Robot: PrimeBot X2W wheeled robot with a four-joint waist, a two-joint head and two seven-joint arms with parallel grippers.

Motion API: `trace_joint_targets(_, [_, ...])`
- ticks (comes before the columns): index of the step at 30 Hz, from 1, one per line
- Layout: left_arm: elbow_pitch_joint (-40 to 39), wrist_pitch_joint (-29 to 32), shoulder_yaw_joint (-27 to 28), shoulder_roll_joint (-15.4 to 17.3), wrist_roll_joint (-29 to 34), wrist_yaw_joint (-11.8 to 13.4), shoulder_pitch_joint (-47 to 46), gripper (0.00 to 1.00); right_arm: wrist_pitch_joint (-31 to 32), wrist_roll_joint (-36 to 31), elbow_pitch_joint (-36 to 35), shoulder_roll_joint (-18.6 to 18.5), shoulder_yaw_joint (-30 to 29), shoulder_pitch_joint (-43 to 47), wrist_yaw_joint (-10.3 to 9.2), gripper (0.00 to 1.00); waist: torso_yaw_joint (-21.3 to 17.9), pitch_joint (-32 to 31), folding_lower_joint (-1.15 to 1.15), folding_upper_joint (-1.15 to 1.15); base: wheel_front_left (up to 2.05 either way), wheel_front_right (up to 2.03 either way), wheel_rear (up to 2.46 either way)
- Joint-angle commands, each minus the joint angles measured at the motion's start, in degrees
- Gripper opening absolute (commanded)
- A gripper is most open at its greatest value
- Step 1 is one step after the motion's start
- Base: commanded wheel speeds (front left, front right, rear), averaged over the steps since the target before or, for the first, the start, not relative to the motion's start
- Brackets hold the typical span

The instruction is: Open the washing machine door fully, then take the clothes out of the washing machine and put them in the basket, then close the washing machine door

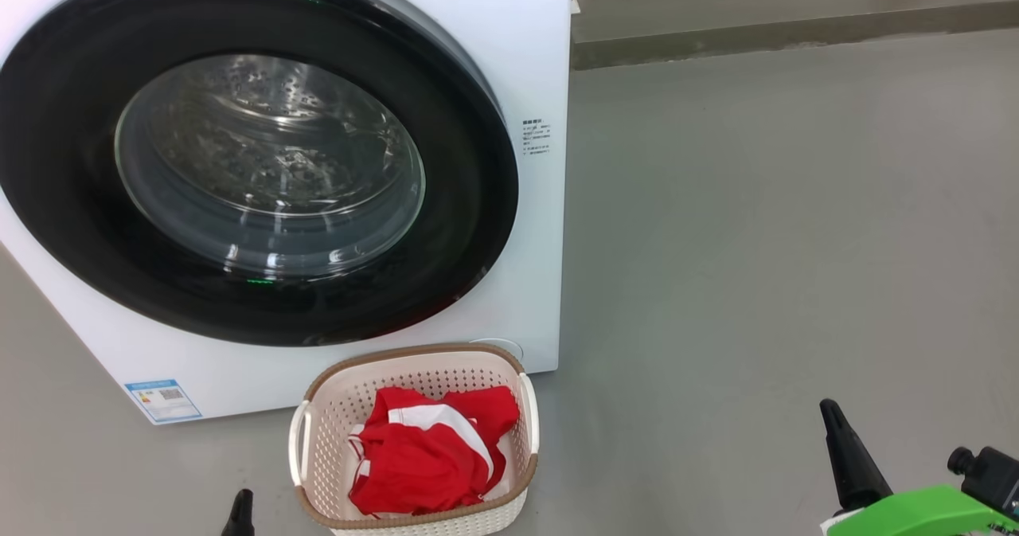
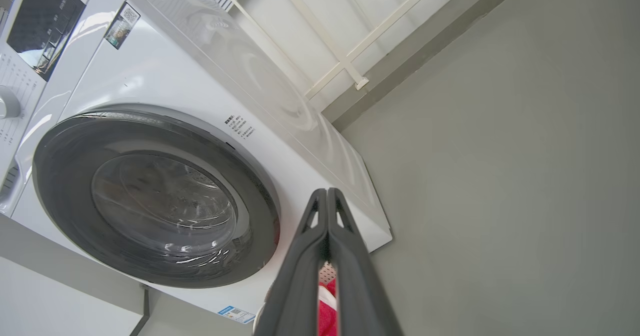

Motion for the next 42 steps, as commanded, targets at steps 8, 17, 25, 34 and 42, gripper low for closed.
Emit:
trace_joint_targets(8, [-0.94,1.45,0.85,1.03,-5.73,-0.69,-3.61,0.0,1.43,5.92,-1.28,-0.52,-0.33,-4.04,-0.02,0.0,0.27,0.5,-0.01,0.0,0.0,0.0,0.0])
trace_joint_targets(17, [-0.81,2.92,0.94,1.18,-11.35,-0.79,-4.92,0.0,2.94,11.49,-1.14,-0.51,-0.81,-4.99,-0.03,0.0,0.55,1.05,-0.01,0.0,0.0,0.0,0.0])
trace_joint_targets(25, [-0.69,4.24,1.03,1.31,-16.38,-0.88,-6.09,0.0,4.3,16.47,-1.01,-0.5,-1.24,-5.84,-0.03,0.0,0.8,1.54,-0.01,0.0,0.0,0.0,0.0])
trace_joint_targets(34, [-0.57,5.56,1.12,1.45,-21.39,-0.97,-7.26,0.0,5.65,21.44,-0.88,-0.5,-1.66,-6.69,-0.04,0.0,1.05,2.02,-0.01,0.0,0.0,0.0,0.0])
trace_joint_targets(42, [-0.46,6.88,1.2,1.58,-26.4,-1.06,-8.43,0.0,7.0,26.41,-0.75,-0.49,-2.08,-7.54,-0.04,0.0,1.3,2.51,-0.01,0.0,0.0,0.0,0.0])
